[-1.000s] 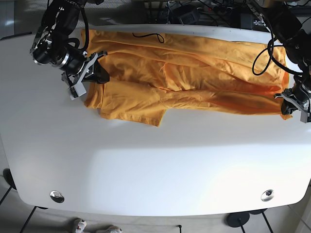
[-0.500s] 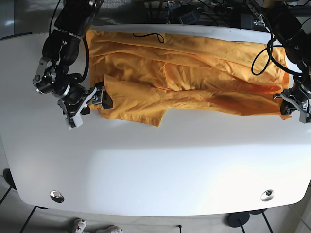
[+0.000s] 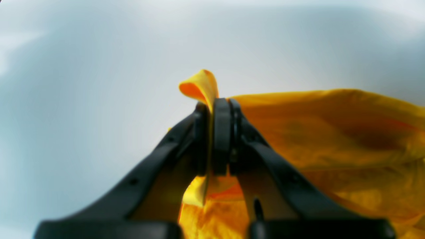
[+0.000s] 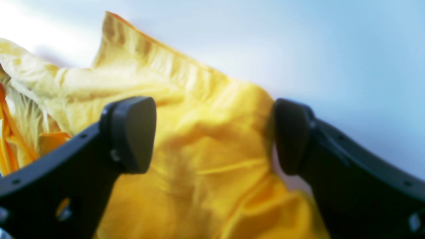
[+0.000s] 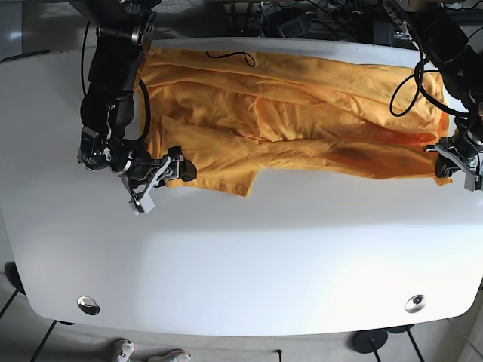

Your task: Fold the T-shirt properly

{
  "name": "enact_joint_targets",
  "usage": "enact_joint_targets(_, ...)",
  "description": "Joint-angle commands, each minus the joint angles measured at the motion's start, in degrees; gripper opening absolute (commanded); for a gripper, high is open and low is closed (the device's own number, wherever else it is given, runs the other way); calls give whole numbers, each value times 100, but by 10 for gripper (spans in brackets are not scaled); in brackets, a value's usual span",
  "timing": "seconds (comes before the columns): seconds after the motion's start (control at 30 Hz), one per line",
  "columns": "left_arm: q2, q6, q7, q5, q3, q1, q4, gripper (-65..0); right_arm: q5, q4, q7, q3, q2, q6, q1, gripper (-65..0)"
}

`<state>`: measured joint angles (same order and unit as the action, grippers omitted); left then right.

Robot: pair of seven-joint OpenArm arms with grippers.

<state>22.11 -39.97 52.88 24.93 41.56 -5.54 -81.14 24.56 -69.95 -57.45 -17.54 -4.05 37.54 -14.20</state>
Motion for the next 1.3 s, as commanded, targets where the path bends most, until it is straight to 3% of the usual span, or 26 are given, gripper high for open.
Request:
enact_joint_targets(0.03,123,-3,-150,79,15,-83,-75,-650,54,-60,26,-9,-3,31,-123,-292)
enact_joint_targets(0.1,123,-3,-150,79,15,-83,-75,-650,45,-60,79,0,-3,31,-141,-474)
enact_joint_targets(0.13,114,-3,-150,79,15,-83,-75,-650,45,-60,193,0,-3,31,-150,-607)
enact_joint_targets(0.17,114,-3,-150,79,15,-83,-75,-650,45,-60,237,0,-3,22,-158,-639)
enact_joint_targets(0.2,114,-3,-150,79,15,-83,-75,-650,54,-68,255,0,-3,22,-158,-615)
enact_joint_targets(0.47,114,-3,-150,105,7,-83,-110,-650,89,-798,202,0,5,66,-88,-629)
enact_joint_targets(0.87,132,-3,-141,123,59,207,-541,-650,98,-3453,-967,-35,172,75,835,-629)
enact_joint_targets(1.03,150,-3,-141,123,59,479,-549,-650,758,-3550,-1310,-44,76,22,1011,-629)
enact_joint_targets(1.17,158,-3,-141,123,59,787,-549,-650,775,-3515,-1134,-44,5,22,1222,-623)
enact_joint_targets(1.23,264,-3,-141,123,68,919,-541,-650,802,-3374,-1081,-44,-3,22,1239,-585)
enact_joint_targets(1.3,264,-3,-141,131,68,1024,-541,-650,819,-3330,-1064,-61,-3,66,1248,-406)
